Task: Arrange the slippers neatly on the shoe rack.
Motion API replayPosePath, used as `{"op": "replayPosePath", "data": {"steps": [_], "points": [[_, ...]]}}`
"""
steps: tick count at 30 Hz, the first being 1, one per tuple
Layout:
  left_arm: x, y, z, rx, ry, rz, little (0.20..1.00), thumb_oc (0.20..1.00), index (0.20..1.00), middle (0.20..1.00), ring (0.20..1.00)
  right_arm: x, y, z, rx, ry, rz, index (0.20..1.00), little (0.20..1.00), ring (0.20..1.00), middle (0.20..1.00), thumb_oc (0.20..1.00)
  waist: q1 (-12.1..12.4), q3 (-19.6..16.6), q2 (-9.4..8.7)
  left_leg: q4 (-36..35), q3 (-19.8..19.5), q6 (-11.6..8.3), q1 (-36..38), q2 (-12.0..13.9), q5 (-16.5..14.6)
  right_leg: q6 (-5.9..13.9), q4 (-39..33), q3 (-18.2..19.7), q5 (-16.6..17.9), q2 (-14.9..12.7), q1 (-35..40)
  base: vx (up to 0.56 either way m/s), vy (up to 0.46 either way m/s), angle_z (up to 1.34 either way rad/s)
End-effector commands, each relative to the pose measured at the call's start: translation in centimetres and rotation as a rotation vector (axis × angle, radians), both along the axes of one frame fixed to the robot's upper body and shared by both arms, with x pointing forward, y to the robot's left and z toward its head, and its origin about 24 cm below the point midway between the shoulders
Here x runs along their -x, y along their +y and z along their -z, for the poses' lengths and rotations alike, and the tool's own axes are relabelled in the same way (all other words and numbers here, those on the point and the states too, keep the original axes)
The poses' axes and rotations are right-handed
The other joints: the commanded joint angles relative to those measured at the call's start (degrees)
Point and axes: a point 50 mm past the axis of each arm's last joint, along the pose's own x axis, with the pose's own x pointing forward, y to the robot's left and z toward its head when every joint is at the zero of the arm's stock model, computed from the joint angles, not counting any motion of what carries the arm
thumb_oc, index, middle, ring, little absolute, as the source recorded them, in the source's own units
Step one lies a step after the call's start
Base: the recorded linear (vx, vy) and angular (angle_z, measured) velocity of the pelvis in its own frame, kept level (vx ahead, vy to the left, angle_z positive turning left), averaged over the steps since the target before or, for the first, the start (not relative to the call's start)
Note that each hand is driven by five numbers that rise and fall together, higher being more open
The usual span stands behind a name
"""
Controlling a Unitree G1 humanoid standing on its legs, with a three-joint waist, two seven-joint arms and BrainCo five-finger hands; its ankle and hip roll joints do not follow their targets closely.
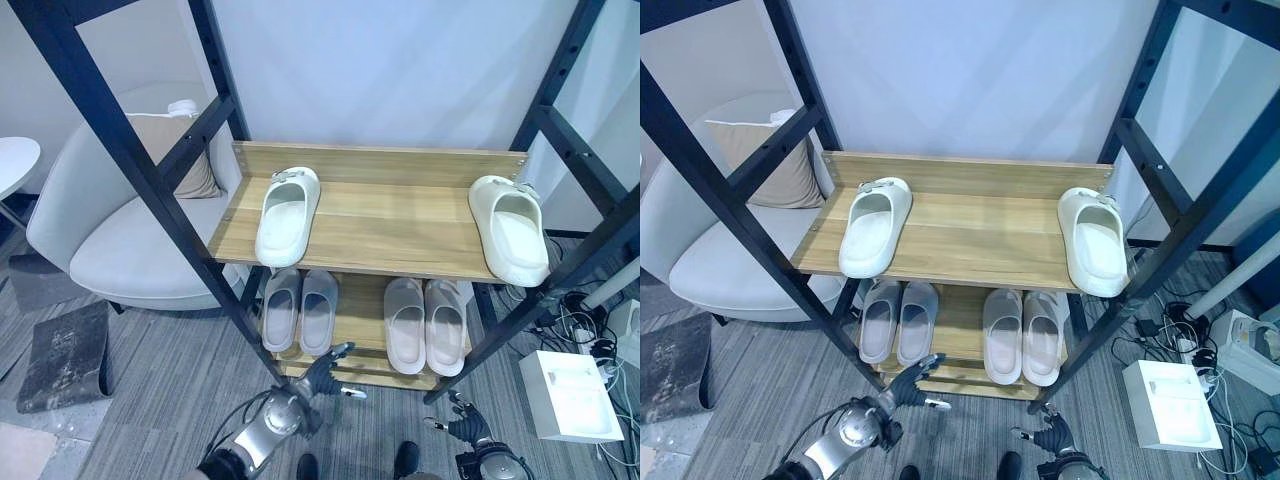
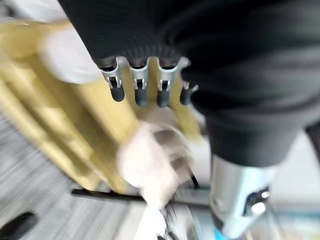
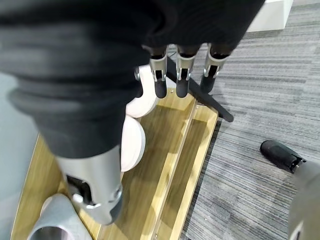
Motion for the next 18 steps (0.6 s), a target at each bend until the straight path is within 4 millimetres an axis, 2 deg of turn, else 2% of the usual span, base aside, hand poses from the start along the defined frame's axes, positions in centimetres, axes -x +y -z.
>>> {"op": "replayPosePath", "data": {"steps": [1, 3, 4, 5, 6, 7, 8, 9, 11, 14, 15, 18], "points": [[-2.4, -1.8, -4.7, 0.094, -0.165, 0.14, 1.0, 1.0, 1.0, 1.0, 1.0, -4.0, -1.3, -2.7, 0.035, -0.166, -0.019, 1.0, 1.0, 1.0, 1.0, 1.0, -0.2, 1.9, 0.75, 0.0, 0.9, -1.98, 0.9, -0.8, -0.8, 4.72, 0.7, -2.1, -4.3, 0.5, 5.8, 0.01, 0.003, -0.06], [-2.2, -2.7, -7.9, 0.18, -0.243, 0.233, 1.0, 1.0, 1.0, 1.0, 1.0, -4.0, -1.4, -2.9, 0.034, -0.174, -0.029, 1.0, 1.0, 1.0, 1.0, 1.0, -0.4, 1.6, 0.89, 0.0, 0.8, -1.96, 1.0, -1.0, -0.9, 4.7, 0.7, -2.2, -4.3, 0.4, 5.8, 0.0, 0.0, 0.0], [-2.0, -3.3, -10.5, 0.28, -0.287, 0.274, 1.0, 1.0, 1.0, 1.0, 1.0, -3.9, -1.2, -3.0, 0.02, -0.18, -0.044, 1.0, 1.0, 1.0, 1.0, 1.0, -0.5, 1.7, 0.91, 0.0, 0.8, -2.0, 1.1, -1.0, -0.9, 4.67, 0.7, -2.3, -4.4, 0.4, 5.8, 0.0, 0.0, 0.0], [-1.8, -3.7, -11.7, 0.331, -0.295, 0.305, 1.0, 1.0, 1.0, 1.0, 1.0, -3.7, -1.0, -3.0, 0.021, -0.175, -0.06, 1.0, 1.0, 1.0, 1.0, 1.0, -0.6, 1.7, 0.94, 0.0, 0.9, -2.0, 1.0, -1.1, -0.9, 4.64, 0.6, -2.2, -4.3, 0.4, 5.8, -0.01, -0.004, 0.05], [-1.8, -3.7, -11.7, 0.332, -0.293, 0.305, 1.0, 1.0, 1.0, 1.0, 1.0, -3.7, -1.0, -3.0, 0.021, -0.175, -0.06, 1.0, 1.0, 1.0, 1.0, 1.0, -0.6, 1.7, 0.94, 0.0, 0.9, -2.0, 1.0, -1.0, -0.9, 4.64, 0.6, -2.2, -4.3, 0.4, 5.8, -0.01, -0.006, 0.05], [-1.6, -4.3, -13.9, 0.414, -0.333, 0.345, 1.0, 1.0, 1.0, 1.0, 1.0, -3.4, -0.6, -3.0, 0.013, -0.174, -0.084, 1.0, 1.0, 1.0, 1.0, 1.0, -0.8, 1.7, 0.98, 0.0, 1.1, -2.01, 1.1, -1.0, -0.9, 4.63, 0.5, -2.2, -4.3, 0.4, 5.8, -0.01, -0.011, 0.04], [-1.4, -4.5, -14.8, 0.463, -0.34, 0.358, 1.0, 1.0, 1.0, 1.0, 1.0, -3.3, -0.4, -3.0, 0.009, -0.173, -0.098, 1.0, 1.0, 1.0, 1.0, 1.0, -0.9, 1.7, 0.97, 0.0, 1.1, -2.02, 1.1, -1.0, -0.9, 4.61, 0.5, -2.1, -4.3, 0.4, 5.9, 0.0, 0.0, 0.0], [-1.4, -4.5, -14.9, 0.463, -0.339, 0.358, 1.0, 1.0, 1.0, 1.0, 1.0, -3.3, -0.5, -3.0, 0.009, -0.173, -0.098, 1.0, 1.0, 1.0, 1.0, 1.0, -0.8, 1.7, 0.98, 0.0, 1.1, -2.02, 1.1, -1.0, -0.9, 4.61, 0.5, -2.1, -4.3, 0.4, 5.9, 0.0, -0.017, -0.04], [-1.6, -4.4, -16.6, 0.603, -0.322, 0.326, 1.0, 1.0, 1.0, 1.0, 1.0, -2.8, 0.1, -2.9, -0.023, -0.171, -0.107, 1.0, 1.0, 1.0, 1.0, 1.0, -0.9, 1.7, 0.95, 0.0, 1.1, -2.06, 1.3, -1.0, -0.9, 4.48, 0.4, -2.0, -4.4, 0.5, 6.0, 0.0, -0.022, -0.05], [-2.1, -2.8, -19.5, 0.703, -0.439, 0.245, 1.0, 1.0, 1.0, 1.0, 1.0, -2.1, 0.4, -2.6, -0.047, -0.157, -0.087, 1.0, 1.0, 1.0, 1.0, 1.0, -0.6, 1.6, 0.9, 0.0, 1.0, -2.16, 1.3, -0.9, -0.8, 4.44, 0.3, -2.2, -4.4, 0.5, 6.3, 0.0, 0.0, 0.0], [-2.6, -1.6, -21.0, 0.726, -0.532, 0.175, 1.0, 1.0, 1.0, 1.0, 1.0, -1.9, 0.4, -2.6, -0.05, -0.154, -0.08, 1.0, 1.0, 1.0, 1.0, 1.0, -0.4, 1.6, 0.89, 0.0, 0.9, -2.24, 1.4, -0.8, -0.8, 4.43, 0.2, -2.2, -4.5, 0.5, 6.5, 0.0, 0.0, 0.0], [-3.6, 0.3, -23.2, 0.73, -0.701, 0.044, 1.0, 1.0, 1.0, 1.0, 1.0, -1.6, 0.6, -2.5, -0.063, -0.149, -0.07, 1.0, 1.0, 1.0, 1.0, 1.0, 0.1, 1.5, 0.84, 0.0, 0.7, -2.39, 1.3, -0.9, -0.7, 4.35, 0.2, -2.6, -4.6, 0.5, 6.7, 0.01, -0.011, 0.01]]}}
